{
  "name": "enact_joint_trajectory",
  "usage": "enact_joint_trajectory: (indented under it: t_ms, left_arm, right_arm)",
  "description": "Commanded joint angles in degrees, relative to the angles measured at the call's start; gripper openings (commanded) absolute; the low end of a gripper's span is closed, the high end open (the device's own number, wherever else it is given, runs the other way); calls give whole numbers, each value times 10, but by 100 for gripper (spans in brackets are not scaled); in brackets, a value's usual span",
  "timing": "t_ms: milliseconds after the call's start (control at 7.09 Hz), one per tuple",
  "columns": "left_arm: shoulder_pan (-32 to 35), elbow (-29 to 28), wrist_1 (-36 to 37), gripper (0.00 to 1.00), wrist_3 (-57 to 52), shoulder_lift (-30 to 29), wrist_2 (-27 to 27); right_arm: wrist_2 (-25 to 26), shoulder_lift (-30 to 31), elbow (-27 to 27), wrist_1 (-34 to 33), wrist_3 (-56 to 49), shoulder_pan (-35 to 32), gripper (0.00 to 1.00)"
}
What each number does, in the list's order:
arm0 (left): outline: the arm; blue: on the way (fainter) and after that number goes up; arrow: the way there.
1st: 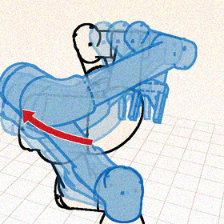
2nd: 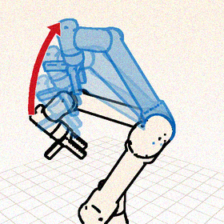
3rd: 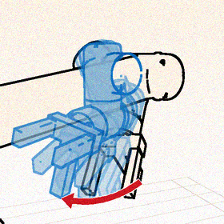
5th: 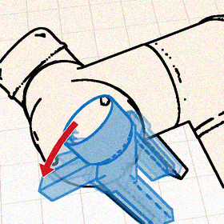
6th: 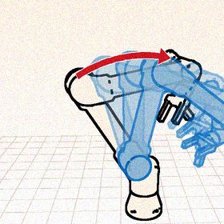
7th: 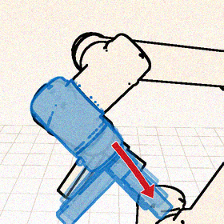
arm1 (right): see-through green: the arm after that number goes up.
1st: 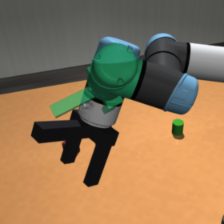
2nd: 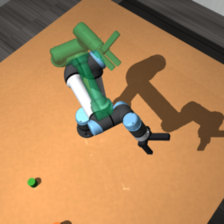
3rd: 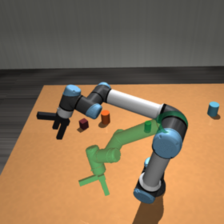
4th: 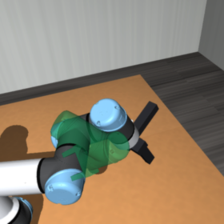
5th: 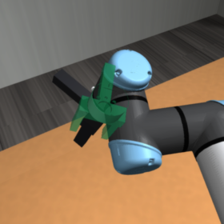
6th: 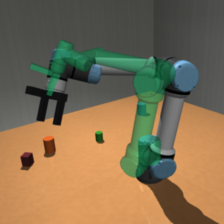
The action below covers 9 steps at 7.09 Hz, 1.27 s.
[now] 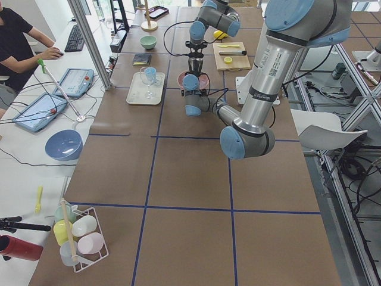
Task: Put ice in cup with scoop
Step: 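Carry the scoop over the pink bowl with the right gripper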
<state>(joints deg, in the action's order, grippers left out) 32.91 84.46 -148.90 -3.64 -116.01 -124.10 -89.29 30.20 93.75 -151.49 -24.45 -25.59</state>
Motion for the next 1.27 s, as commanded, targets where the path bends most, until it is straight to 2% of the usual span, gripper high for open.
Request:
enact_joint_trajectory:
  t_ms: [0, 141, 423, 846, 1129]
  left_arm:
    - [0, 0, -1, 100, -2, 0, 0]
    - [0, 0, -1, 100, -2, -1, 0]
    - [0, 0, -2, 100, -2, -1, 0]
    - [1, 0, -2, 100, -2, -4, 0]
    - [1, 0, -1, 100, -2, -9, 0]
  right_arm:
    - [7, 0, -9, 6, -1, 11, 0]
    - [6, -1, -9, 7, -1, 12, 0]
    - [3, 11, -9, 62, 0, 12, 0]
    - [4, 15, -9, 65, -1, 12, 0]
    - [6, 48, -3, 112, 0, 12, 0]
